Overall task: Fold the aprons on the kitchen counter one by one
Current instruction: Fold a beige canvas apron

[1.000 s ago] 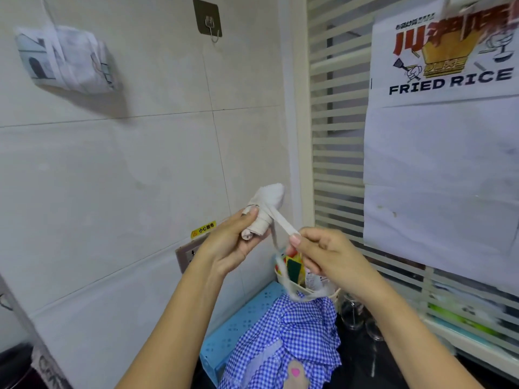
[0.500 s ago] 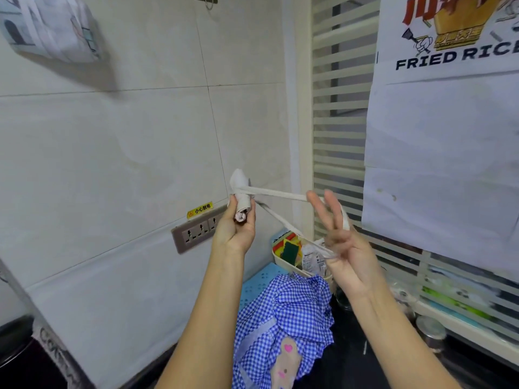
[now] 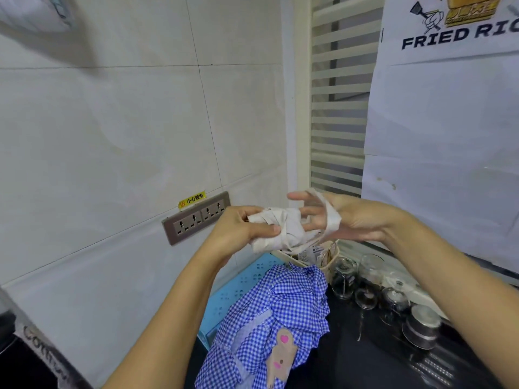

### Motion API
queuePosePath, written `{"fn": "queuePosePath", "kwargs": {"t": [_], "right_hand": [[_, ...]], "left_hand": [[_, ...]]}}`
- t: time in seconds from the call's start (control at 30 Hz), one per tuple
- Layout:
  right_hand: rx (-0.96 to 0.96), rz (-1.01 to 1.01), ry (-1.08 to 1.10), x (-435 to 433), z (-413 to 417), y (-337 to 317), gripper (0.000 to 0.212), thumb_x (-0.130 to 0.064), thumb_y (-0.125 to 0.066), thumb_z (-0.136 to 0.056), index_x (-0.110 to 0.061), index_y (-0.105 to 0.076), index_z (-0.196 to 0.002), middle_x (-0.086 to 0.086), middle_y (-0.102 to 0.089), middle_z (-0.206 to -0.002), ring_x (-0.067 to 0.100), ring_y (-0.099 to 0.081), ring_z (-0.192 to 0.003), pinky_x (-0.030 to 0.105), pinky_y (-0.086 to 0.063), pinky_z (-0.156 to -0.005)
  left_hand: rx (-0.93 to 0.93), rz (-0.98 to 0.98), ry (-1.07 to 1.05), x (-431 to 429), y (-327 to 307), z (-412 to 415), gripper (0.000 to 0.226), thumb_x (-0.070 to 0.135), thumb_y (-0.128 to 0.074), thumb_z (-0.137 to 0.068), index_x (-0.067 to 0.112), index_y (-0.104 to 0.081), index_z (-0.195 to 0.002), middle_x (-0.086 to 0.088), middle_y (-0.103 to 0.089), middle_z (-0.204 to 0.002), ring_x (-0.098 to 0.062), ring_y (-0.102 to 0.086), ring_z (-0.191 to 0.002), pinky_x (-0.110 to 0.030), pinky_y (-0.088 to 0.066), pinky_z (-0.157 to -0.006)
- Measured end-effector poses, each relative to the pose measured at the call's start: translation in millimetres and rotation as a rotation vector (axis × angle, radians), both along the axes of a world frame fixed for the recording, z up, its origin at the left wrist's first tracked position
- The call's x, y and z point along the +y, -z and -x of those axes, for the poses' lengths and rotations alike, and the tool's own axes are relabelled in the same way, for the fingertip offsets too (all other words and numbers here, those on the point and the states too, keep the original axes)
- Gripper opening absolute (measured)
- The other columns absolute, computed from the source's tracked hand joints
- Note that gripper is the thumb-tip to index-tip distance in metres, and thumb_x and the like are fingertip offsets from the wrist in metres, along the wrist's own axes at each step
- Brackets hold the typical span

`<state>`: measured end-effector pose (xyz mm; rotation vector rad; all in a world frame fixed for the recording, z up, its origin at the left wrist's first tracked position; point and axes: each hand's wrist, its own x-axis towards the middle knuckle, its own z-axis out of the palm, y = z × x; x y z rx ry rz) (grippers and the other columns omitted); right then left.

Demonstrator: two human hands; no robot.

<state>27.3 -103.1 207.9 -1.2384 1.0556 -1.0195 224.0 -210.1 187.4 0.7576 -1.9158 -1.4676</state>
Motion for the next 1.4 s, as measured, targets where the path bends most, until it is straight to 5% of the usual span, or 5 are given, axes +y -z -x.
{"fn": "queuePosePath", "kwargs": {"t": [0.47, 0.77, 0.93, 1.2, 1.4], "right_hand": [[0.301, -0.197, 0.159, -44, -7, -11, 0.081, -0.047, -0.084, -0.051, 0.002, -0.063, -0.112, 0.016, -0.069, -0.112, 0.024, -0.066, -0.106, 0.04, -0.045, -0.103], [0.409, 0.228, 0.58, -43, -15, -11, 0.03, -0.038, -0.066, -0.085, -0.013, -0.069, -0.068, -0.001, -0.07, -0.073, 0.013, -0.064, -0.08, 0.023, -0.053, -0.082], [0.516, 0.257, 0.398, -34, -23, -4, 0.027, -0.038, -0.053, -0.095, -0.016, -0.064, -0.084, 0.003, -0.071, -0.1, 0.019, -0.066, -0.101, 0.045, -0.045, -0.103], [1.074, 0.176, -0.078, -13, -52, -15, 0.024, -0.006, -0.051, -0.089, -0.005, -0.06, -0.067, 0.012, -0.057, -0.058, 0.015, -0.052, -0.053, 0.028, -0.044, -0.058], [0.226, 0.083, -0.264, -4, -51, 14, 0.036, 0.002, -0.044, -0.084, 0.0, -0.06, -0.116, 0.005, -0.071, -0.097, 0.013, -0.064, -0.077, 0.023, -0.051, -0.078]], "left_hand": [[-0.131, 0.079, 0.401, 35, 31, 23, 0.026, 0.01, -0.076, -0.076, 0.015, -0.074, -0.101, -0.003, -0.072, -0.102, -0.019, -0.068, -0.098, -0.034, -0.053, -0.09], [-0.252, 0.159, 0.348, 18, 39, 5, 0.02, 0.013, -0.072, -0.082, 0.021, -0.071, -0.1, 0.001, -0.072, -0.096, -0.015, -0.067, -0.091, -0.031, -0.053, -0.085], [-0.352, 0.182, 0.299, 3, 48, -7, 0.016, 0.014, -0.069, -0.085, 0.018, -0.065, -0.1, 0.003, -0.067, -0.093, -0.008, -0.062, -0.083, -0.025, -0.051, -0.079], [-0.427, 0.153, 0.094, -5, 74, -3, 0.033, 0.016, -0.073, -0.08, 0.019, -0.049, -0.103, 0.005, -0.057, -0.087, -0.005, -0.052, -0.073, -0.014, -0.038, -0.056], [-0.074, -0.128, -0.143, -10, 76, 0, 0.011, 0.003, -0.062, -0.085, 0.009, -0.067, -0.091, -0.009, -0.069, -0.083, -0.022, -0.063, -0.079, -0.035, -0.052, -0.072]]}}
